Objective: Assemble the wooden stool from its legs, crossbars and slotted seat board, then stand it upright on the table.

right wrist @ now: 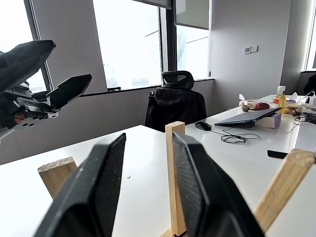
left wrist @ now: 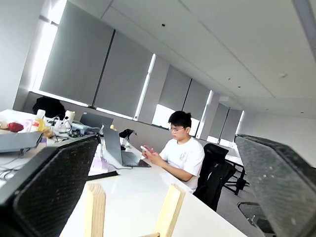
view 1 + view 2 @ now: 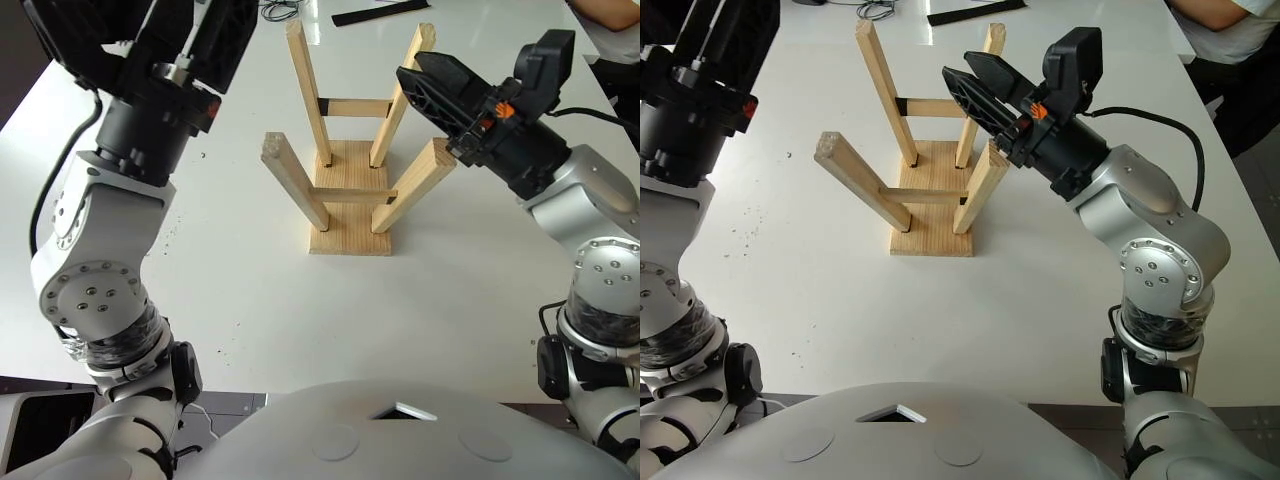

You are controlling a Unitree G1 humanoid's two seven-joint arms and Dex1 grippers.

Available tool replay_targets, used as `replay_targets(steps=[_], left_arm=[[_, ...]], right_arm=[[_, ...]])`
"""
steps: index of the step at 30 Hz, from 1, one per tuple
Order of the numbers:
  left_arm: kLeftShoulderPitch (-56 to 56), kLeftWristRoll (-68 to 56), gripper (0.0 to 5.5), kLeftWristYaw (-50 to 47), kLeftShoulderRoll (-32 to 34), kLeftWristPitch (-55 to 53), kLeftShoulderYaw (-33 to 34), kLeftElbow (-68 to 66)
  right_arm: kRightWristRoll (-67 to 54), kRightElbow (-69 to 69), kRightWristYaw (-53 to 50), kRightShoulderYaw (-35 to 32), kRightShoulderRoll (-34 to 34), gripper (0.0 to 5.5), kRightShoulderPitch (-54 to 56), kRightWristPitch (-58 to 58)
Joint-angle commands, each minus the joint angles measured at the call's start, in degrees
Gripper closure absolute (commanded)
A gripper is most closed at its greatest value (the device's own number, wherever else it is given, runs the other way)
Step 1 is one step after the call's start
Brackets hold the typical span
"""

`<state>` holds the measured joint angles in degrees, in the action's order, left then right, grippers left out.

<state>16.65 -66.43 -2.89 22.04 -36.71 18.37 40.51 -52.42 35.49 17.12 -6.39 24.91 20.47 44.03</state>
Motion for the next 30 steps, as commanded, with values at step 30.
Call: replay_targets(steps=[30], left_arm=[[-8.1, 6.0, 0.36, -10.4, -3.2, 1.6, -15.2, 0.6]], right_arm=[[-6.7, -1.3, -4.0, 4.2, 0.2, 3.80, -2.3, -4.9]])
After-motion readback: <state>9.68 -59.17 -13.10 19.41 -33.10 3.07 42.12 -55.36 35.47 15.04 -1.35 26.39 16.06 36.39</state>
